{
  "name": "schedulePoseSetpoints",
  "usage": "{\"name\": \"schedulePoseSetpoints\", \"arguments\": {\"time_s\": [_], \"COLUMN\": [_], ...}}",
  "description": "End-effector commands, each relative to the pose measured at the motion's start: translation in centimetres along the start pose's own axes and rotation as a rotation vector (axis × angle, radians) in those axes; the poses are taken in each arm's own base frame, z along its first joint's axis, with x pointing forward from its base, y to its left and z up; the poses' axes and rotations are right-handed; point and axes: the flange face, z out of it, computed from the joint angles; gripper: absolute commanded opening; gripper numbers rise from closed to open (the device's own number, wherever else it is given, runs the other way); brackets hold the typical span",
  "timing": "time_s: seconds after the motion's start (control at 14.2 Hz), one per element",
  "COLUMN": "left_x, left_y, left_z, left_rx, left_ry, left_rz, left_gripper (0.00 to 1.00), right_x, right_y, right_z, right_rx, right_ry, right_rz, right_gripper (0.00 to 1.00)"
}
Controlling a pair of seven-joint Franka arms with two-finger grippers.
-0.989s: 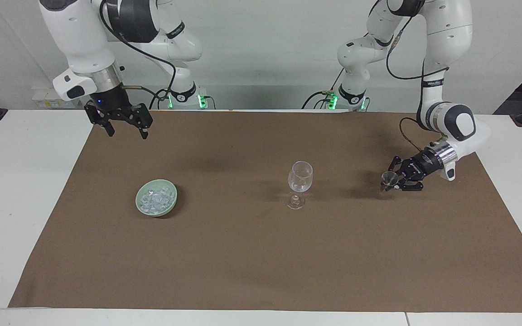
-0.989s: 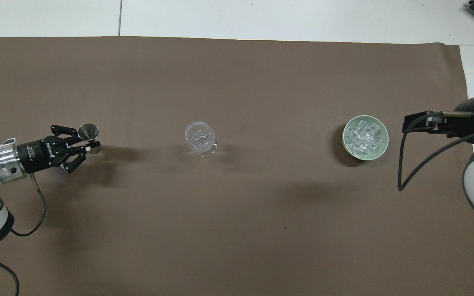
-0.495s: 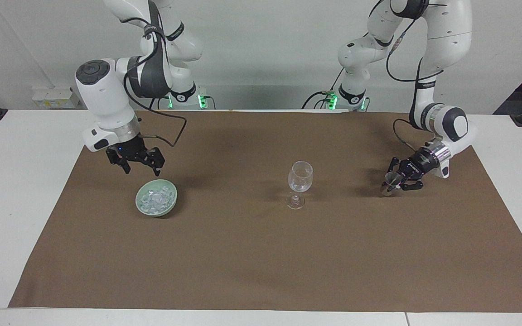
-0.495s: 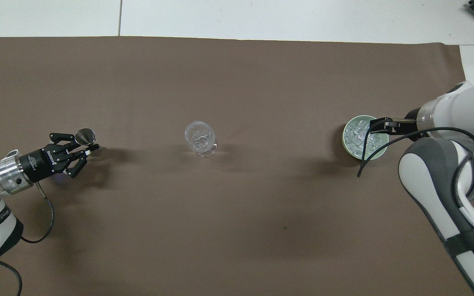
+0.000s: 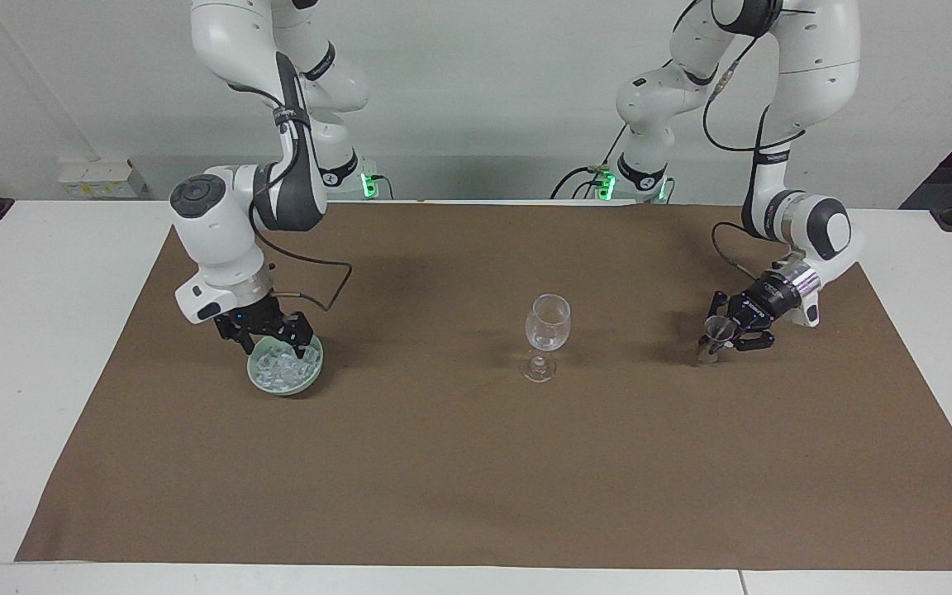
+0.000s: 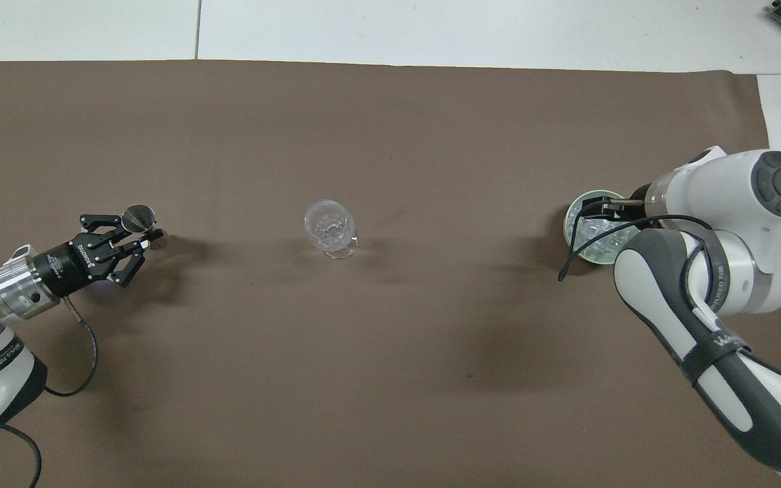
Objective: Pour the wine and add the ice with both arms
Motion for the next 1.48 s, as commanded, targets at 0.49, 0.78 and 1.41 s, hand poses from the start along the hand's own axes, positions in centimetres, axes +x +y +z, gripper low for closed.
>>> {"name": "schedulePoseSetpoints", "arguments": {"time_s": [0.49, 0.78, 1.41], "left_x": [1.1, 3.3, 3.4], "left_y": [-1.2, -2.3, -2.1], "left_z": [2.1, 1.8, 1.5], "left_rx": [-0.032, -0.06, -0.054], "left_ry": [0.018, -0.016, -0.033], "left_rz": [-0.018, -0.022, -0.024], "left_gripper": [0.0, 0.0, 0.46], "right_x": [-1.1, -1.1, -0.9], "right_y": [0.2, -0.4, -0.4], "right_z": [3.2, 3.2, 2.2], "right_rx": [-0.011, -0.01, -0.011], "right_ry": [0.028, 0.03, 0.037], "right_rz": [-0.032, -0.043, -0.07], "right_gripper": [0.8, 0.74, 0.16]}}
